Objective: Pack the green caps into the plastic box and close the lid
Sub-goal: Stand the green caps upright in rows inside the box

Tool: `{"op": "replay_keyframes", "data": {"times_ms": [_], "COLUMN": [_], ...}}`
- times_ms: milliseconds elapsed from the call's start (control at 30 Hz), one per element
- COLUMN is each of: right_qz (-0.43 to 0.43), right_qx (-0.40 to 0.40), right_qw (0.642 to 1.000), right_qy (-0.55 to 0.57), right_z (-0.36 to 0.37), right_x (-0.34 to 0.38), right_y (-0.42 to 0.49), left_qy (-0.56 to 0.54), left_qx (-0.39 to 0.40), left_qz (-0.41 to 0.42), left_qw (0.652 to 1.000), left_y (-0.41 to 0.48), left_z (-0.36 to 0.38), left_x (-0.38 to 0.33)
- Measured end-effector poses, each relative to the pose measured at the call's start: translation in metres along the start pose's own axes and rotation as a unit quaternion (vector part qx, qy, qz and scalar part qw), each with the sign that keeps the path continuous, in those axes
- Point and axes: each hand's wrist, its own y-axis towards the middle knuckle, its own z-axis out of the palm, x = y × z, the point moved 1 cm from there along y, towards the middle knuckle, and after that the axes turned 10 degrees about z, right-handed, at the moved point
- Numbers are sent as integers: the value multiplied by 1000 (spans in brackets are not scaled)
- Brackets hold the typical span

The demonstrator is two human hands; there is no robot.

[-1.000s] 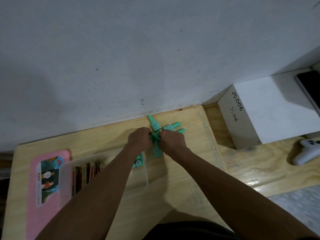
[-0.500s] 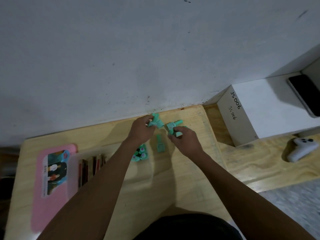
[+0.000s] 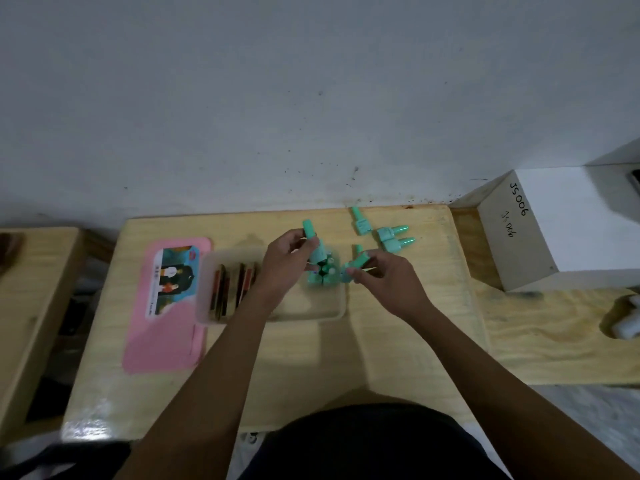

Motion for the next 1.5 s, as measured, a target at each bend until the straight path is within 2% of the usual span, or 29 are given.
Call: {"op": "replay_keyframes", "data": {"times_ms": [133, 267, 367, 633, 867, 1200, 1500], "right_qz": [-31, -108, -131, -127, -111, -149, -173], "right_qx": [5, -33, -36, -54, -70, -115, -168], "right_qw": [993, 957, 936, 878, 867, 870, 858], "right_qy": [-114, -268, -323, -459, -481, -455, -453], "right_z": [18, 34, 44, 59, 66, 60, 61], "right_x": [4, 5, 5, 6, 4, 1, -8], "right_y": [-4, -3, 0, 4, 6, 5, 7], "left_qy": [177, 289, 302, 325, 340, 346, 354], "left_qx": [5, -4, 8, 56, 63, 69, 73], "left_qz": [65, 106, 102, 116, 118, 117, 106], "left_qw": [982, 952, 948, 937, 931, 928, 926], "left_y": [-17, -29, -32, -33, -30, -24, -22], "left_z": [-18, -23, -22, -12, -5, -1, 5], "left_x": [12, 21, 33, 53, 66, 74, 77]}}
